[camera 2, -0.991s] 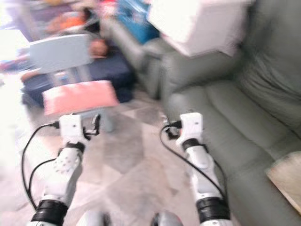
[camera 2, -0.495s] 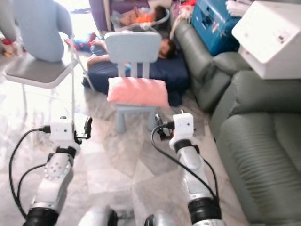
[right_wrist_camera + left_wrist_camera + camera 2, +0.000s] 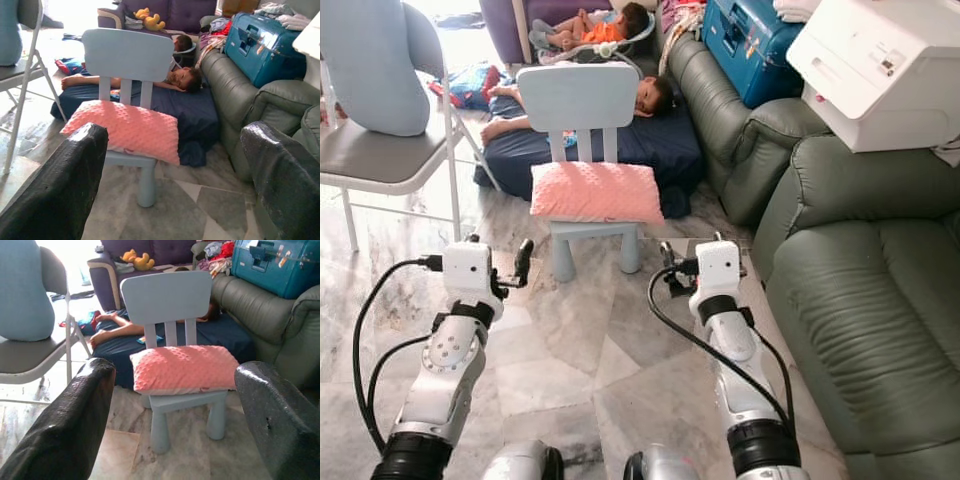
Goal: Move the pillow to the sofa
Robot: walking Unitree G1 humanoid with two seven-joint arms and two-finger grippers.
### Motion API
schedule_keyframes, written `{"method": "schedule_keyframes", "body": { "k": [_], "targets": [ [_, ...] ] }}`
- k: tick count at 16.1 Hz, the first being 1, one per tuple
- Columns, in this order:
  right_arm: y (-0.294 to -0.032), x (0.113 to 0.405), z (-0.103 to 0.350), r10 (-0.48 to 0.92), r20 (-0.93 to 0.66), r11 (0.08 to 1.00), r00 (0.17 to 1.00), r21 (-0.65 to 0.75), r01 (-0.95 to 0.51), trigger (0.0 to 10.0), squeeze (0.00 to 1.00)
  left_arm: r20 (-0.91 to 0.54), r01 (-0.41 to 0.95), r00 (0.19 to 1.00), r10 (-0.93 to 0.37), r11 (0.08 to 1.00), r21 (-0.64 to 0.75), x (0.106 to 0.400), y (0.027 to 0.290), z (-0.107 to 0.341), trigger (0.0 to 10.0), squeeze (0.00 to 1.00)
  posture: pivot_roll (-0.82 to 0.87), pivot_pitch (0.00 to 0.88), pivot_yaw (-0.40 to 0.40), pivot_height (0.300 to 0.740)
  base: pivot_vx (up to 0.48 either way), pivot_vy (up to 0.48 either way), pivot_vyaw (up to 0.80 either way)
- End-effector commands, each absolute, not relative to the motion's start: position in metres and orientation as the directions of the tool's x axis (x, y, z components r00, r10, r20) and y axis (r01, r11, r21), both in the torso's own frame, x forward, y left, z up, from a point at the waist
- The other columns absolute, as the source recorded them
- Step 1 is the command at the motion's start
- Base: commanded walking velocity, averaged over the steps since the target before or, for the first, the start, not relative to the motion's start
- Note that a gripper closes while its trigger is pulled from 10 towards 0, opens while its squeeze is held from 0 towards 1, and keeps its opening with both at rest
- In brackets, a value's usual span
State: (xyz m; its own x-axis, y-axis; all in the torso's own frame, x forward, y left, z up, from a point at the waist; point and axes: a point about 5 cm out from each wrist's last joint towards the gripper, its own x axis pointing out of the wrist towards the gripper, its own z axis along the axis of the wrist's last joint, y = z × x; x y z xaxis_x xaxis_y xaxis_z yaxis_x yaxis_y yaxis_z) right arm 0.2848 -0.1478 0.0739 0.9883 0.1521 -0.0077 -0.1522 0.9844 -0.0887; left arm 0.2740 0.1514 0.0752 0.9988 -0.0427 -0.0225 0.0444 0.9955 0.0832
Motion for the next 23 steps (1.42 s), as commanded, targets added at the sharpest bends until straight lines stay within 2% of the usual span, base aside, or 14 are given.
{"method": "schedule_keyframes", "body": {
  "k": [1,23],
  "targets": [
    [-0.148,0.2834,0.0744,0.149,0.0,0.986,0.989,-0.077,-0.148,10.0,0.0,-0.032,0.057,0.998,-0.055,0.995,0.087,0.2724,0.1514,0.0744,10.0,0.0,0.03,0.088,-0.052,0.74,0.352,0.0,0.0],
    [-0.1457,0.2873,0.0777,0.2,0.016,0.975,0.98,-0.1,-0.197,10.0,0.0,-0.033,0.033,0.999,-0.031,0.997,0.067,0.2783,0.1513,0.0761,10.0,0.0,0.01,0.08,-0.056,0.74,0.345,0.0,0.02]
  ]
}}
